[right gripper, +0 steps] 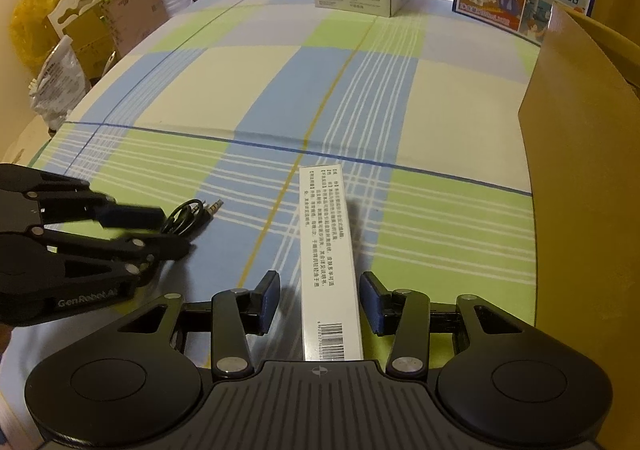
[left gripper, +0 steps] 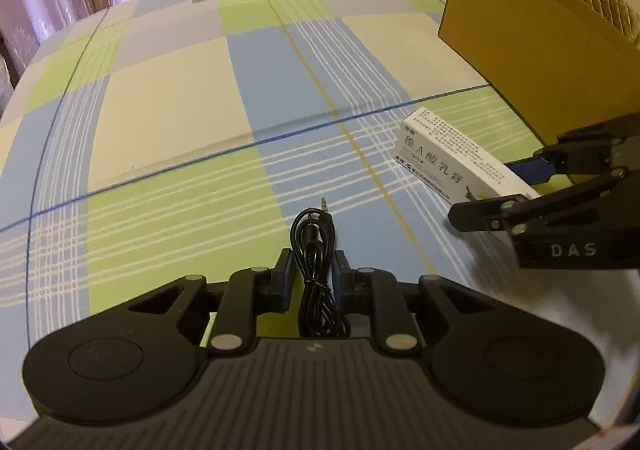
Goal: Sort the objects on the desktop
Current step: 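Lift the black cable with the left tool while the right tool lifts the white box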
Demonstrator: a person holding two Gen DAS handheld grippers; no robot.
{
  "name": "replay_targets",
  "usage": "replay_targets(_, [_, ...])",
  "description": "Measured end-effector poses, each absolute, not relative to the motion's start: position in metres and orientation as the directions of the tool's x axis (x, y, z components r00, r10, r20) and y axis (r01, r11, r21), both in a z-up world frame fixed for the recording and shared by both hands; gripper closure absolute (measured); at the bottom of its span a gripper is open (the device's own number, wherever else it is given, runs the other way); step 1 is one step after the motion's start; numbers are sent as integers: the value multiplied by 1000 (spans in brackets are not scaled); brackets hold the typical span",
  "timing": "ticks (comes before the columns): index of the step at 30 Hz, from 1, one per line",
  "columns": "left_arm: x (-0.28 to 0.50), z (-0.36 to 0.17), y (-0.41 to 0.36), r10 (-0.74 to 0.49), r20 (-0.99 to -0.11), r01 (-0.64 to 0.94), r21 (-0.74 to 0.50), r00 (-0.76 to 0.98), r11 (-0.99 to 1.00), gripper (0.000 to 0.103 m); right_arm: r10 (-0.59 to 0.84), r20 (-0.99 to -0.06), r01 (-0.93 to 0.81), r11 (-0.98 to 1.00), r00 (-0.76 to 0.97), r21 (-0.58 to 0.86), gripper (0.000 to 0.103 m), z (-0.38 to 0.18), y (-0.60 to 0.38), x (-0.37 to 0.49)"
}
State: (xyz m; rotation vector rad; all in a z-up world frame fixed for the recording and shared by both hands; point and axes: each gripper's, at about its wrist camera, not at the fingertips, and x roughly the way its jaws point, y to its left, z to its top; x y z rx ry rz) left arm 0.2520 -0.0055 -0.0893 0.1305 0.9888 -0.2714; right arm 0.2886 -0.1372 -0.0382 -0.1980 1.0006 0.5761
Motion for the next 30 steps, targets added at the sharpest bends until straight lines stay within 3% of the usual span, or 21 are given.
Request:
replay_targets(2, [252,-90,-4,-156,-833,276,-4,531,961,71,363,-838,-542,835,407,98,61,-38,-137,288])
replay_targets(8, [255,-94,0,-182,-805,266,-31,565,963,70,361,-839,-541,836,408,97,61,-39,-137,287])
replay_targets(11, [258,-93,2,-193,-805,251,-57,561,966,83,361,-837,-539,837,411,96,61,-39,-137,288])
replay_targets(14, [260,-89,7,-208,-818,214,-106,536,971,84,363,-834,-538,837,416,96,61,-39,-137,289])
replay_targets(28, [256,-81,0,-185,-815,229,-67,549,971,85,350,-836,-555,829,424,66,62,-42,-132,290])
replay_targets(30, [256,-81,0,-189,-815,230,-71,548,971,85,345,-841,-557,828,417,63,65,-44,-131,290])
